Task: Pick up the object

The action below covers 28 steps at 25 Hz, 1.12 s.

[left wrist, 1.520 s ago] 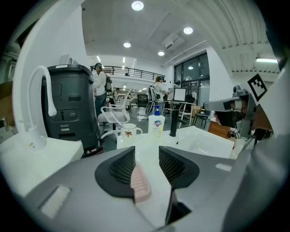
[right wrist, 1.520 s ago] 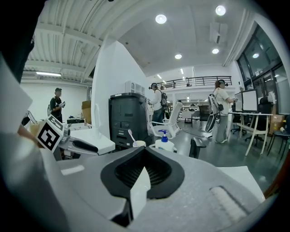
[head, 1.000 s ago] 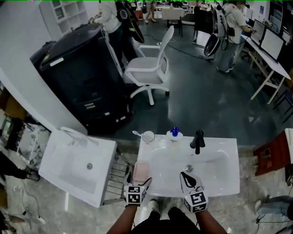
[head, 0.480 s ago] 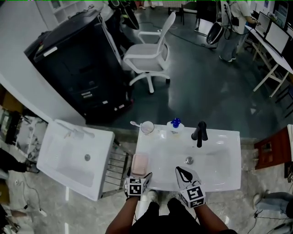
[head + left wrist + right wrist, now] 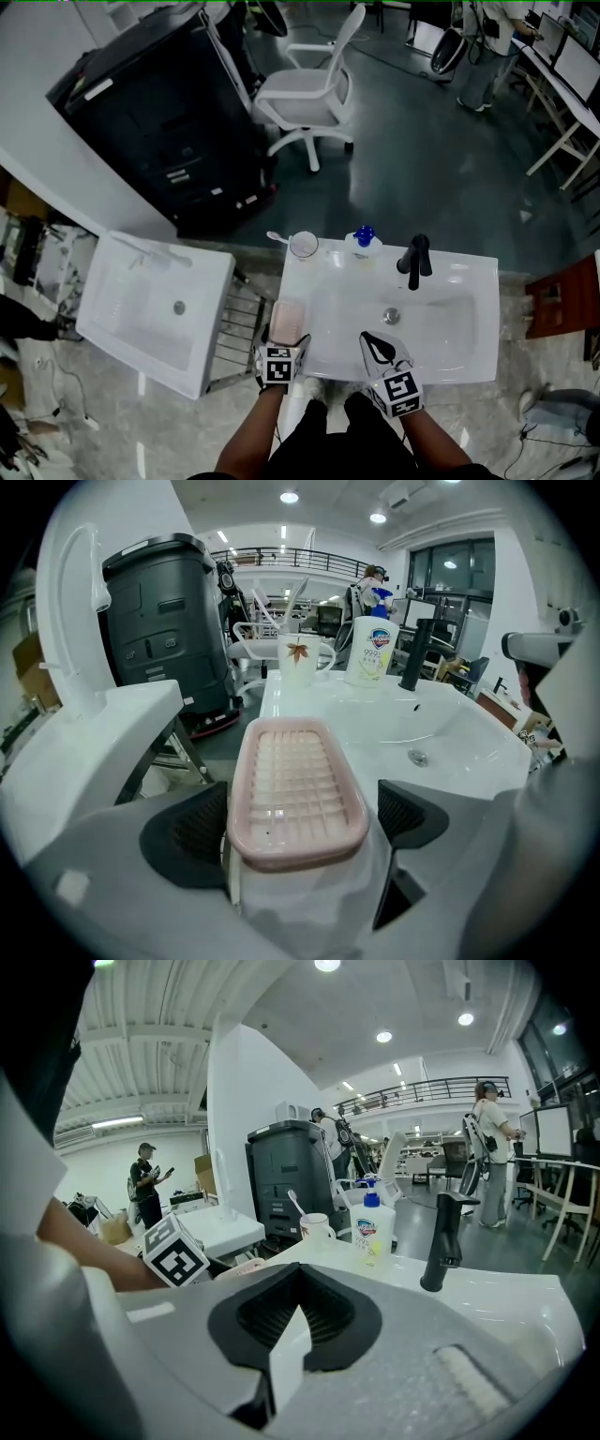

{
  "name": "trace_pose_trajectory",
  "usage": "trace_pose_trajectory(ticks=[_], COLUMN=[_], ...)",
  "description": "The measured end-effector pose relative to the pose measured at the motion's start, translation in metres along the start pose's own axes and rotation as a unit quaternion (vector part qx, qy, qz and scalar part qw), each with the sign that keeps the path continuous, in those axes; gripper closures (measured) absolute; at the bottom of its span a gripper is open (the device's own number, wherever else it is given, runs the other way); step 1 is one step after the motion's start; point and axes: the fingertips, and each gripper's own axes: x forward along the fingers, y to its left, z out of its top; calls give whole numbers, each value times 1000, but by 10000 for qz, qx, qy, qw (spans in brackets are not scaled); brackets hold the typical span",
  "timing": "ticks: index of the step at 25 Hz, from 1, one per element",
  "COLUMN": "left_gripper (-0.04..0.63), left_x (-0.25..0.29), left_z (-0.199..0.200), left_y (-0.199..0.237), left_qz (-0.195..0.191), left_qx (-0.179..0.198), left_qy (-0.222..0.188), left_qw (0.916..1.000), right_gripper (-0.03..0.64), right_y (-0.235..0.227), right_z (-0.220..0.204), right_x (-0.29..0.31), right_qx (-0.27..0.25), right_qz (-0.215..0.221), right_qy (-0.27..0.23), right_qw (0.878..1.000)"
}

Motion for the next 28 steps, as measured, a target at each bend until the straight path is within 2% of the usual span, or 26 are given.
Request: trace_pose_trajectory(ticks=[2,3,17,22,28], left_gripper=[129,135,138,138,138], left_x=[-1,-1,-13,-31,-64], left_z=[1,1,8,32,80], left_y=[3,3,1,1,8], left_qz=[75,97,100,123,200], left_qx=[-15,-13,-27,19,49], left_qy=[-40,-51,-228,-542,-1148], left_qw=[10000,9999,9997,9985,9932], right_gripper=[614,614,614,614,614], right_y=[0,0,-2,-1,-2], right_z=[-1,-2,-4,4,28], right_x=[0,0,0,3,4], right_qx=[-5,-9,-68,-141,-318], right_qz=[31,46,159,173,145], right_qy=[27,38,111,30,-217], right_qw=[10000,10000,9998,9997,9992])
